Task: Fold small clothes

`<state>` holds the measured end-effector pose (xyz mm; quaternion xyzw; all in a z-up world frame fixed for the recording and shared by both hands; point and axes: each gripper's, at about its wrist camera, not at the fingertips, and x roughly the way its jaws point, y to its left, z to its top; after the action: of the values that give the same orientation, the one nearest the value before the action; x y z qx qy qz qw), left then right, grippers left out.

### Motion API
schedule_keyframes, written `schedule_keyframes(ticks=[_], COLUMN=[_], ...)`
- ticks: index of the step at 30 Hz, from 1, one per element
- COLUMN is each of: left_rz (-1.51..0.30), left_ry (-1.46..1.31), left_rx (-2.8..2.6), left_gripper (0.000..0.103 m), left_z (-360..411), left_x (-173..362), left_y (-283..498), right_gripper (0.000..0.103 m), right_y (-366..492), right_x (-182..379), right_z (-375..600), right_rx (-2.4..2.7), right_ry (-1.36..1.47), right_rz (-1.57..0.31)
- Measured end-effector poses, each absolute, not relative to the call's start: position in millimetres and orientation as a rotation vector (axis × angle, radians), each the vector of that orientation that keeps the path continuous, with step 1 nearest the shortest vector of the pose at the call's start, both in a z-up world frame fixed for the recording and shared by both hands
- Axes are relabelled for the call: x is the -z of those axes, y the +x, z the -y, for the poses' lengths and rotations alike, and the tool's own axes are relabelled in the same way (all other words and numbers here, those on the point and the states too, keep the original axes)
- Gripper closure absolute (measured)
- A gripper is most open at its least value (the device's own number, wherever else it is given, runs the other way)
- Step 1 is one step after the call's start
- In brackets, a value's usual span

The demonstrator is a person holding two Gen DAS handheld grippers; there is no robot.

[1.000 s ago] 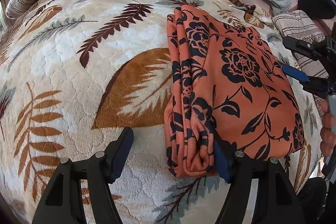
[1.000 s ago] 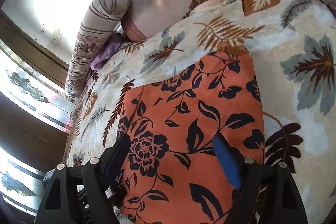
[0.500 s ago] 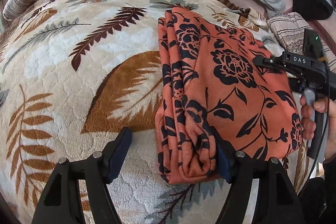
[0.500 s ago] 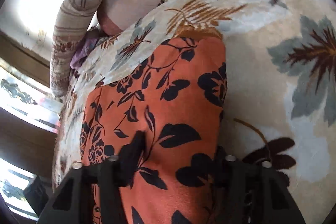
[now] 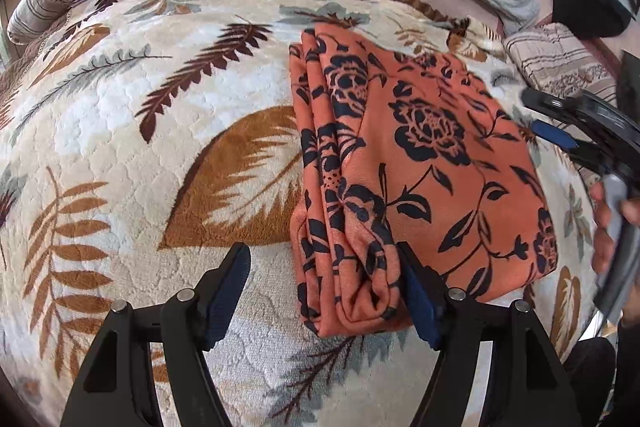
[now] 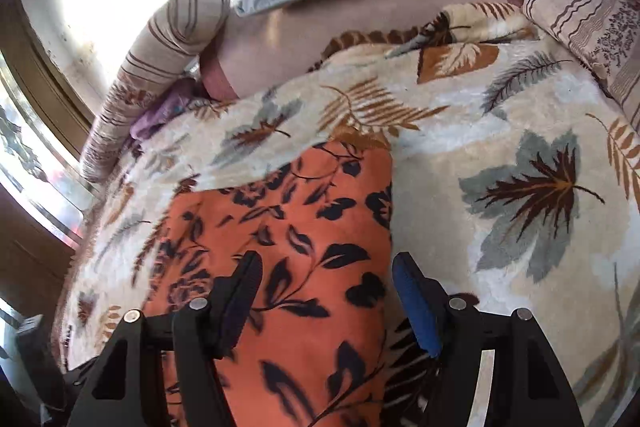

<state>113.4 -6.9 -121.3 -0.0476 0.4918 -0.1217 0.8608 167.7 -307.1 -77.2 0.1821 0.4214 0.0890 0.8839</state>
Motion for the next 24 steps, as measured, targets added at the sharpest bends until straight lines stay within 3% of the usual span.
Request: schedule_keyframes(ticks=[5,6,7,9,11,13,14,15,16,17,18,20,21,23,24], left_rz=[-0.989,-1.052,-1.14,-1.158,-1.15,-1.127,-1.094,-1.061,-1.039,-1.016,-0.991,-1.001,-1.03,-1.076,-1.118], left_ry=[-0.151,-0.159,-0.194,-0.259,-0.244,-0.226,-0.216,-0.215,-0.221,-0.22,-0.206,-0.183,-0.196,-0.232,-0.255], left_rx=[0.286,0.293,0.323,0.35,0.359,0.368,0.371,0.379,0.391,0.392,0.376,0.382,0.388,0.359,0.342], left_gripper=[0.03,0.035,0.058,0.061,0.069,0.069,0.069,0.061,0.039,0.029,0.024,0.024,0.026,0.04,0.062], left_z=[-6,-5,-5,-11,-10,-6,-5,-3,-2,1,4,13,17,19,19], left_x=[106,117,134,143,130,114,104,93,84,78,74,78,85,103,117], left_y=[102,106,111,108,103,102,103,106,113,123,133,164,182,211,225], right_gripper=[0.027,0.024,0.021,0.021,0.021,0.021,0.021,0.02,0.02,0.02,0.02,0.02,0.02,0.02,0.02], right_y=[122,116,114,113,105,102,102,102,100,98,95,94,92,93,93], right_x=[64,73,89,121,116,113,115,117,117,118,117,117,118,121,122], right_z=[284,282,281,278,278,276,275,275,274,274,275,276,277,280,280], right_rx=[-0.416,-0.437,-0.414,-0.37,-0.382,-0.382,-0.383,-0.388,-0.392,-0.395,-0.4,-0.41,-0.413,-0.422,-0.426], right_ry=[0.546,0.575,0.588,0.601,0.599,0.572,0.566,0.565,0.568,0.569,0.565,0.564,0.575,0.59,0.591], right_rz=[-0.907,-0.918,-0.961,-1.059,-0.995,-0.985,-0.987,-0.981,-0.971,-0.964,-0.96,-0.957,-0.953,-0.946,-0.945])
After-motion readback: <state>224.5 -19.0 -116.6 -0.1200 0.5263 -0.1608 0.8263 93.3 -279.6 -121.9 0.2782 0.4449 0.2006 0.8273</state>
